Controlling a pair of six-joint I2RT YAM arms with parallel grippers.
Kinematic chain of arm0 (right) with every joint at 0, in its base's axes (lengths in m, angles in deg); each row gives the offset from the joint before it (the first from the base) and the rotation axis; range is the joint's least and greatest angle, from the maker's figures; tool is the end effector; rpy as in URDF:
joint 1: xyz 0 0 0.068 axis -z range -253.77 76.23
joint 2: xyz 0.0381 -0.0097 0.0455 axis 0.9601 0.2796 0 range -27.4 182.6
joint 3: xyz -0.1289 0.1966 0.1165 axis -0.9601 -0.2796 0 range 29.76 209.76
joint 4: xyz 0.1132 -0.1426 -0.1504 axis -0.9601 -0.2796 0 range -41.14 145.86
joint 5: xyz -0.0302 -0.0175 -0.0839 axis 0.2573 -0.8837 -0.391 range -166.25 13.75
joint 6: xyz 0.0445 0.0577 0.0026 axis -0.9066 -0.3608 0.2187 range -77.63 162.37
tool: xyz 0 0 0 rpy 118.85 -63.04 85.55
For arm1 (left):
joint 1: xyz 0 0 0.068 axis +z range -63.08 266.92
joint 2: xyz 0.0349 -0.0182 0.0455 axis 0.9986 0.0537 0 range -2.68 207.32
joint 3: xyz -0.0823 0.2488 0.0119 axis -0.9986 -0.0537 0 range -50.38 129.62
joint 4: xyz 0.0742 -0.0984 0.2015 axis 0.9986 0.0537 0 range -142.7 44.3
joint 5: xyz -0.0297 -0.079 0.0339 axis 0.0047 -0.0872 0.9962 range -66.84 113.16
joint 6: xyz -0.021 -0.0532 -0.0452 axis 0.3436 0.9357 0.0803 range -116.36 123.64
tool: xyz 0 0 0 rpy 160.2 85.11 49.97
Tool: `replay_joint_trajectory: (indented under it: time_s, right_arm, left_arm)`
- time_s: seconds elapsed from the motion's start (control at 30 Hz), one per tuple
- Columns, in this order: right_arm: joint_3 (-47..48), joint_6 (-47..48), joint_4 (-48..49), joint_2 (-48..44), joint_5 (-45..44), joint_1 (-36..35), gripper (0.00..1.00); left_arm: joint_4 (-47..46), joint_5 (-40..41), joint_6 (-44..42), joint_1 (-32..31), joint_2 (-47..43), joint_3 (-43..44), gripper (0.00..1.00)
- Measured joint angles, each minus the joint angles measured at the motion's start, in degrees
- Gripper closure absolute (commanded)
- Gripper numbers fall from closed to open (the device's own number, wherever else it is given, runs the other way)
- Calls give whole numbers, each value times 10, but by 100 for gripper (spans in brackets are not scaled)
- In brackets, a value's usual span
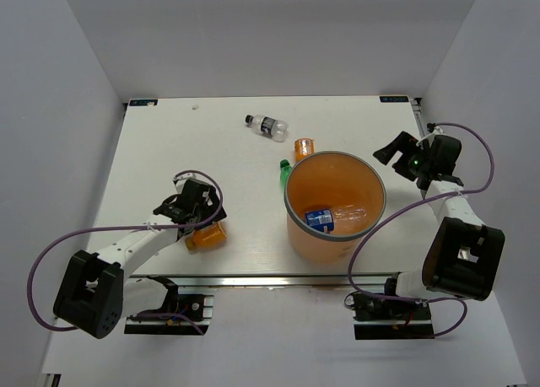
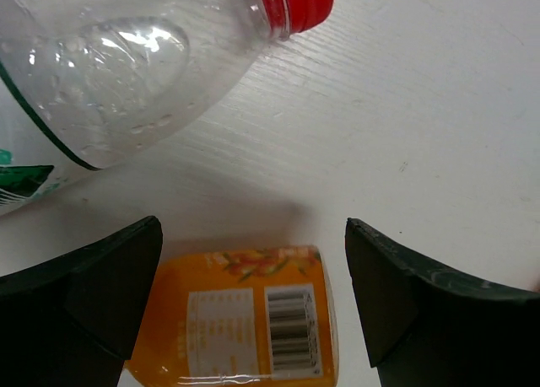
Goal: Put the plastic bottles in the bin
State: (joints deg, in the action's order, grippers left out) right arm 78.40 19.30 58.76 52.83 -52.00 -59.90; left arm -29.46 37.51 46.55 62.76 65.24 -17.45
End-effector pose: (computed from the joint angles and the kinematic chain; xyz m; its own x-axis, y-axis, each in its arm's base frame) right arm 0.3043 -0.0495 0.2380 -0.4803 0.4865 -0.7299 0.0617 0.8488 0.5251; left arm 0.1957 -0.0713 0.1595 -0.7571 -0.3834 -0.5290 -0.3250 0.9234 -0.2041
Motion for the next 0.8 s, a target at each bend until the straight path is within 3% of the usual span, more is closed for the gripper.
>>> replay_joint_trajectory:
  time_s: [0.3,0.6,0.8]
  right_arm:
    - [0,-3,1,5,17,0,11]
    - [0,-3,1,5,16,0,11]
    - [0,-5,0,5,5,0,11]
  left_arm:
    - [4,-15,5,0,5,13,2]
    - [167,51,107,0,13,149,2]
    - [269,24,186,0,3,133,2]
